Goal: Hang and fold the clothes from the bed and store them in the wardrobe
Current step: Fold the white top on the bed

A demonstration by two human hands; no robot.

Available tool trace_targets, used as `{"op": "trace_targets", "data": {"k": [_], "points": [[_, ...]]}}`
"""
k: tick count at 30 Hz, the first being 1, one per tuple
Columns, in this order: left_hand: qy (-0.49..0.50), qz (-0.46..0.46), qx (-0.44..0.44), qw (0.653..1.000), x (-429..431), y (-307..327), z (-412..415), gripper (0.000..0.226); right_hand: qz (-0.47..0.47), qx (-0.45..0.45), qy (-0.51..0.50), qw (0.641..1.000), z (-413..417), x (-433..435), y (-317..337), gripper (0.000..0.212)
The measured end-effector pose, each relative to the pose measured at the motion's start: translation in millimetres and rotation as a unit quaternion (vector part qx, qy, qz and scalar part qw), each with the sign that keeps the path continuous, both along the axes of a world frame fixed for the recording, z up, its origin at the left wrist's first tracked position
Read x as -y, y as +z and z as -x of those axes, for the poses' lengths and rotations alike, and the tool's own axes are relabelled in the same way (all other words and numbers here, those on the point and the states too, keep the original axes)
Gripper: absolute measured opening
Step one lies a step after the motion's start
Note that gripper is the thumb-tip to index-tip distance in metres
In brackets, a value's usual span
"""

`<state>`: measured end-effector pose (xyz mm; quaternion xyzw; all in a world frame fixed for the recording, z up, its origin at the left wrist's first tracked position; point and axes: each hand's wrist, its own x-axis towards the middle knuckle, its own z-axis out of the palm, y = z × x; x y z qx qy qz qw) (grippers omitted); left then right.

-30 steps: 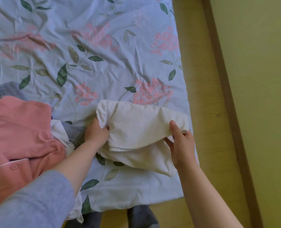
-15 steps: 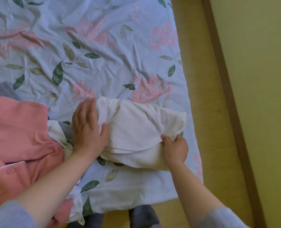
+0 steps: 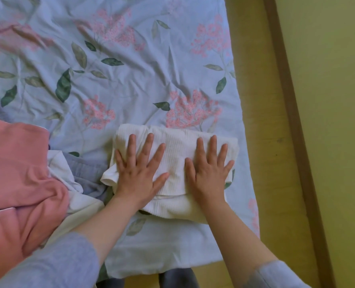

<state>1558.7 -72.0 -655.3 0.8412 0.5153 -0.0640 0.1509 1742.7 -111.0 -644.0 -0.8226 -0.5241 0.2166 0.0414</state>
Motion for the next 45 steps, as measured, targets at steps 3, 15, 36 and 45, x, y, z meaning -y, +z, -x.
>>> {"op": "trace_targets", "data": {"k": [3,15,36,45], "points": [[-0.004,-0.023,0.008,1.0,-2,-18,-1,0.076,0.0,0.021,0.004,1.0,-2,8,-25,0.066],[-0.007,0.002,-0.009,1.0,-9,-15,-4,0.085,0.023,0.031,0.019,0.999,-5,2,-32,0.068],[0.625,0.457,0.55,0.315,44,41,-23,0.081,0.229,-0.118,0.147,0.955,-50,-107,37,0.105],[0.686,0.408,0.489,0.351,41,60,-17,0.092,0.223,-0.23,0.044,0.946,-35,-67,72,0.06]]}}
